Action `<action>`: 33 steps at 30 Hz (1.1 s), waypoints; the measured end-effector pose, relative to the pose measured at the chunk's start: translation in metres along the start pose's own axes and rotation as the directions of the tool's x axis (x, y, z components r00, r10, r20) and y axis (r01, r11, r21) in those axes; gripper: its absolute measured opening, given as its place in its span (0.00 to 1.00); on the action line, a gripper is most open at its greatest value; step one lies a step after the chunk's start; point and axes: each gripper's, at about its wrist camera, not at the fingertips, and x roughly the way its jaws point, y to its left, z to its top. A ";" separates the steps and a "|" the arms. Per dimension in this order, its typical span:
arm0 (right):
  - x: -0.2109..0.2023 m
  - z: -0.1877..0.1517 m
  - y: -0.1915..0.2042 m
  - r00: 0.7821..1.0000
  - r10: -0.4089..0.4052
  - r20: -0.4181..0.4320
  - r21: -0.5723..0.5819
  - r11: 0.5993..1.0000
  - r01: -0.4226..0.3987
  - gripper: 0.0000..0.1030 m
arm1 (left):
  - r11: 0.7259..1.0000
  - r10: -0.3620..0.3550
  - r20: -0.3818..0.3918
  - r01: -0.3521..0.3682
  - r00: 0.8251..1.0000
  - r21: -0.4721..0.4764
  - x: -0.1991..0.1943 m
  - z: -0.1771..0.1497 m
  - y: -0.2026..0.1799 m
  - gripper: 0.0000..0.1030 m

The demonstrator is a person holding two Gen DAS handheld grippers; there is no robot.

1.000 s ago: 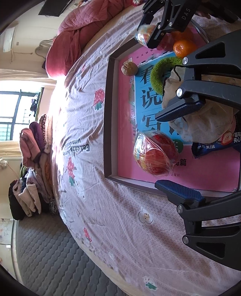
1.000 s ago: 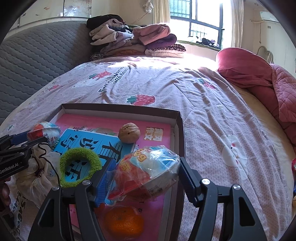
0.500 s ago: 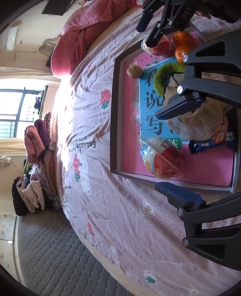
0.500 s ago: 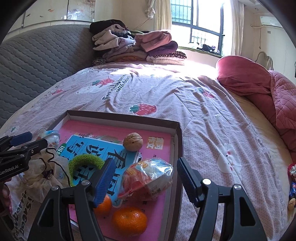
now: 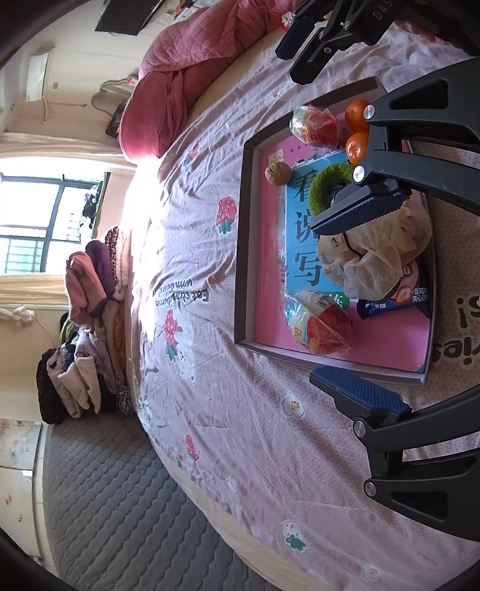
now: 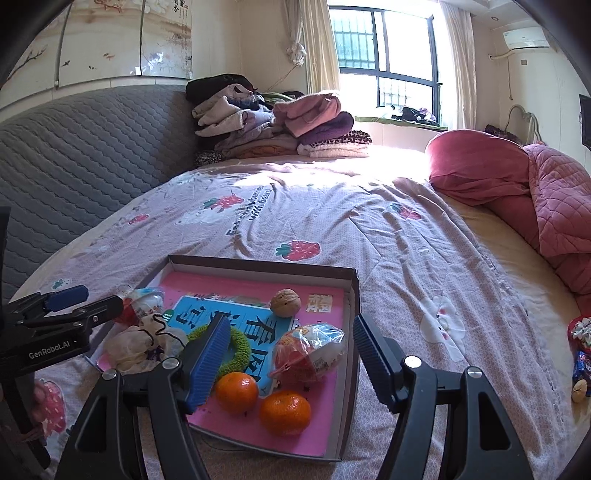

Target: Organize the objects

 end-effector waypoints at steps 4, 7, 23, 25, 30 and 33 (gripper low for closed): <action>-0.016 0.000 0.005 1.000 0.006 0.028 -0.010 1.000 -0.006 0.66 | 1.000 0.002 0.016 -0.003 1.000 0.008 -0.016 -0.003 -0.003 0.75; -0.025 -0.003 0.008 0.999 -0.003 0.043 -0.016 1.000 0.003 0.66 | 1.000 0.006 0.023 -0.006 1.000 0.014 -0.027 -0.006 -0.006 0.75; -0.072 -0.012 0.023 0.995 0.023 0.096 0.003 1.000 -0.023 0.66 | 1.000 0.008 0.055 -0.009 0.998 0.028 -0.074 -0.019 -0.018 0.76; -0.077 -0.012 0.023 0.994 0.019 0.106 0.005 1.000 -0.020 0.66 | 0.999 0.011 0.059 -0.013 0.998 0.032 -0.079 -0.020 -0.019 0.76; -0.091 -0.013 0.024 0.991 0.021 0.129 0.005 1.000 -0.022 0.66 | 0.999 0.007 0.066 -0.010 0.998 0.036 -0.091 -0.021 -0.023 0.76; -0.096 -0.014 0.024 0.991 0.015 0.134 0.004 1.000 -0.016 0.67 | 0.999 0.010 0.070 -0.013 0.997 0.037 -0.097 -0.023 -0.024 0.76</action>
